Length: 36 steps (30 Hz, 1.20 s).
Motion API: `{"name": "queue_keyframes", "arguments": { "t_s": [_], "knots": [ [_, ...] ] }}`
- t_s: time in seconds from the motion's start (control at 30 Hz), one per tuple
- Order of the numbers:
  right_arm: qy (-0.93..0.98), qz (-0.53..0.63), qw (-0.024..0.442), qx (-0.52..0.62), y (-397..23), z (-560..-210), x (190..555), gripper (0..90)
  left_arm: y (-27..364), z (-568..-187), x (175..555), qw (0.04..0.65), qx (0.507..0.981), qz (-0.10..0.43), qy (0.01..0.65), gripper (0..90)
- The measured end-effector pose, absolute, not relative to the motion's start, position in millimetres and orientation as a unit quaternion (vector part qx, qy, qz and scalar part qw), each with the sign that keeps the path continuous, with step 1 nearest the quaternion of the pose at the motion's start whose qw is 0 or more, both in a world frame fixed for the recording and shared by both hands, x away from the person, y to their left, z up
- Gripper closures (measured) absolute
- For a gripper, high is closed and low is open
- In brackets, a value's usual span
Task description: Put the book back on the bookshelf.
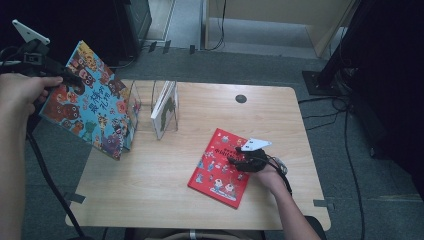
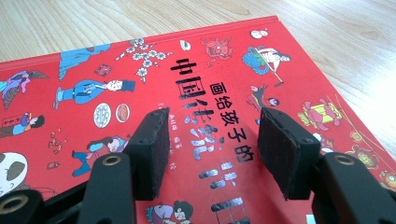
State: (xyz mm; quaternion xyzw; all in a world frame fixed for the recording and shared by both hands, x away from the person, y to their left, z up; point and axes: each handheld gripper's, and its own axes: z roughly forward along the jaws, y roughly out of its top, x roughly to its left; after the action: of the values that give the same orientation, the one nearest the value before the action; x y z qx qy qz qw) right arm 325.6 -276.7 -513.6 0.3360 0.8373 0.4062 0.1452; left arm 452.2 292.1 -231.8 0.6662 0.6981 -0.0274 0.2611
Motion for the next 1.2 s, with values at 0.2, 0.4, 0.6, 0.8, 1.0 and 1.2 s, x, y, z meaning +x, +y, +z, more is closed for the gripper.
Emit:
{"name": "queue_keyframes", "arguments": {
  "t_s": [0.2,0.4,0.6,0.8,1.0,1.2],
  "knots": [
    [0.836,0.408,0.144,0.336,-276,-514,326,44.6,290,-242,461,0.26,0.662,-0.025,0.702,81.0],
    [0.837,0.408,0.145,0.335,-276,-514,326,44.8,283,-249,469,0.256,0.667,-0.023,0.7,80.6],
    [0.837,0.409,0.144,0.335,-276,-514,326,44.9,278,-256,474,0.254,0.67,-0.022,0.697,79.6],
    [0.837,0.409,0.145,0.335,-276,-514,326,44.9,276,-263,477,0.255,0.669,-0.027,0.698,79.0],
    [0.837,0.409,0.144,0.335,-275,-514,326,44.9,277,-263,476,0.251,0.671,-0.028,0.697,79.0],
    [0.837,0.409,0.145,0.335,-275,-514,326,44.9,276,-265,476,0.239,0.677,-0.029,0.695,79.3]
  ]
}}
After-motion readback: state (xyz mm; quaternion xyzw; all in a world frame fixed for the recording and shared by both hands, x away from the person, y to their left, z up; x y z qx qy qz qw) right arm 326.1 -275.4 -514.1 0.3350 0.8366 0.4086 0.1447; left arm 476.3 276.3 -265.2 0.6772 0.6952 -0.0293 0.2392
